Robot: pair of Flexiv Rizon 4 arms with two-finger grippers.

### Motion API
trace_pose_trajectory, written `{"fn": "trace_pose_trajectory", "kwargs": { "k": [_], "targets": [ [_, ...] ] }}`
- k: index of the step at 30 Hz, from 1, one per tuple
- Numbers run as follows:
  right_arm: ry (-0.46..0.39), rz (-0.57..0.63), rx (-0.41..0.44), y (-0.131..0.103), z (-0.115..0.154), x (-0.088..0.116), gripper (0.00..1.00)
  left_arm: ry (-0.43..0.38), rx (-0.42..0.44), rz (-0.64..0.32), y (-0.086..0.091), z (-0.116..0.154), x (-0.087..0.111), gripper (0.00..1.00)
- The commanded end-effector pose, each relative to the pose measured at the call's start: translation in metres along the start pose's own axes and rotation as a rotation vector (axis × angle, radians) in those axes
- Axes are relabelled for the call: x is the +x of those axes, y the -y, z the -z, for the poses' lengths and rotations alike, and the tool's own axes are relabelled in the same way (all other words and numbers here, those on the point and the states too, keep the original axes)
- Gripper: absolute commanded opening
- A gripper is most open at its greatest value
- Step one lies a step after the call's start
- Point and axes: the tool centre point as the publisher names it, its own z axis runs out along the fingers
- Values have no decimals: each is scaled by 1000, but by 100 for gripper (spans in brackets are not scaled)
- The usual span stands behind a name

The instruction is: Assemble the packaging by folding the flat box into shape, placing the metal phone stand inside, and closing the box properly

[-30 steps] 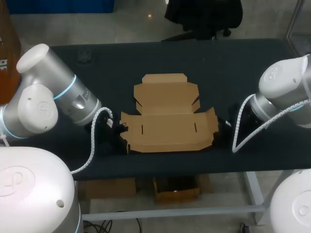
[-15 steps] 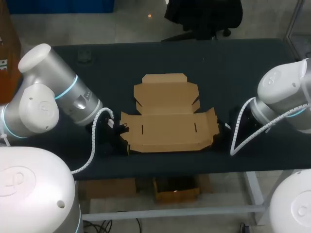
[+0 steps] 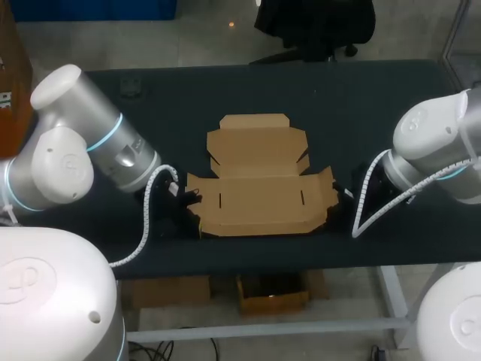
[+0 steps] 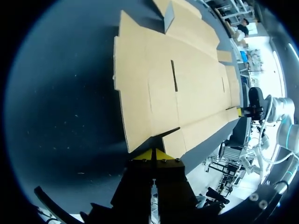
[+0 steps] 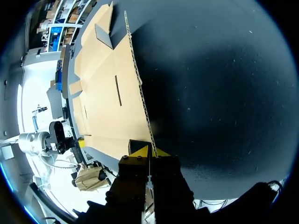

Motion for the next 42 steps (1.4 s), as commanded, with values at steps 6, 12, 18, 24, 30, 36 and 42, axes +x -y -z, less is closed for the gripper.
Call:
{"fn": "trace_pose_trajectory", "kwargs": {
  "k": [6,12,18,24,30,36,42],
  "targets": [
    [-8,-1,-2,-1,1,1,0,11,-1,-17,-2,2,10,0],
    [-6,6,-9,-1,3,4,0,2,-6,-16,-1,-1,12,0],
    [-6,8,-12,-1,3,4,0,9,-16,-16,1,-6,15,0],
    [-5,6,-11,-2,3,4,0,32,-18,-4,3,-11,15,0],
    [-6,3,-10,-3,3,3,0,72,12,22,6,-12,18,0],
    [-4,6,-28,-1,8,5,0,85,35,6,4,-6,26,0],
    [-2,15,-39,1,11,8,0,100,35,-14,1,-7,33,0]
  ]
}}
